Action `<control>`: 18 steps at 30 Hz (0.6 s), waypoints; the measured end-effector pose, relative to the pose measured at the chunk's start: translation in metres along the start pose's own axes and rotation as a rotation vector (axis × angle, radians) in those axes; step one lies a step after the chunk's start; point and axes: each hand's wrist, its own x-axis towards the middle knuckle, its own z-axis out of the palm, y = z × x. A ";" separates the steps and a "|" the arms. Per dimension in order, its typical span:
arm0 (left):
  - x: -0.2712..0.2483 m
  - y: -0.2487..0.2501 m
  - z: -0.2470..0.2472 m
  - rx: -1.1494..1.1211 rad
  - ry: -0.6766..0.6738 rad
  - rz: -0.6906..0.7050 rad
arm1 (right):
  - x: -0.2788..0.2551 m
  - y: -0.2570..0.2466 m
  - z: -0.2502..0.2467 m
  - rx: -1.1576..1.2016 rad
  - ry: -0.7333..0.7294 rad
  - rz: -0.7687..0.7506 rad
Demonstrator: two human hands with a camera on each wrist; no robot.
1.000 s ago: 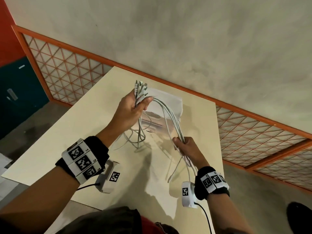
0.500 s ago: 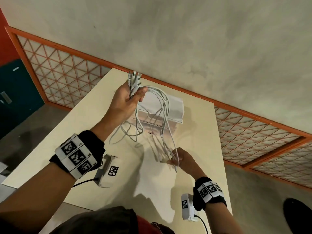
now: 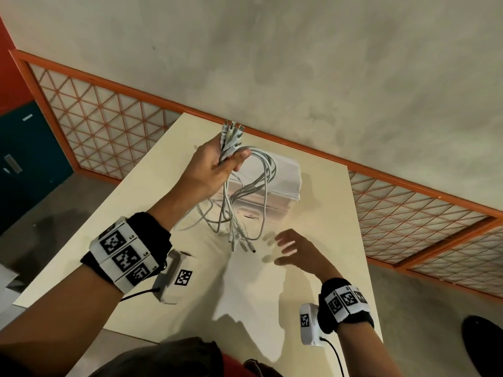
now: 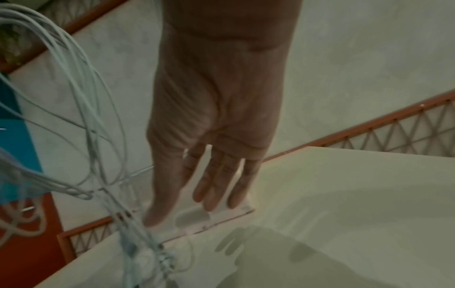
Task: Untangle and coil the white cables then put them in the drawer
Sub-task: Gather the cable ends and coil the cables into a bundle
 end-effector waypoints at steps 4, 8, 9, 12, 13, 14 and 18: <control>-0.001 -0.001 -0.001 -0.028 -0.007 -0.006 | 0.007 -0.035 0.024 0.110 0.021 -0.180; -0.002 0.000 -0.005 -0.047 0.065 -0.007 | 0.014 -0.034 0.042 -0.024 0.006 -0.146; -0.002 0.001 -0.007 -0.056 0.086 -0.013 | 0.016 -0.028 0.043 -0.106 -0.023 -0.080; 0.000 0.003 -0.014 -0.126 0.108 -0.031 | 0.013 -0.016 0.043 -0.121 -0.131 0.178; 0.000 0.003 -0.015 -0.143 0.109 -0.032 | 0.010 -0.012 0.043 -0.041 -0.169 0.267; 0.000 0.004 -0.016 -0.143 0.101 -0.030 | 0.008 -0.009 0.043 0.011 -0.211 0.335; -0.006 0.002 -0.012 -0.058 0.002 -0.023 | -0.002 -0.005 0.038 -0.065 -0.276 0.364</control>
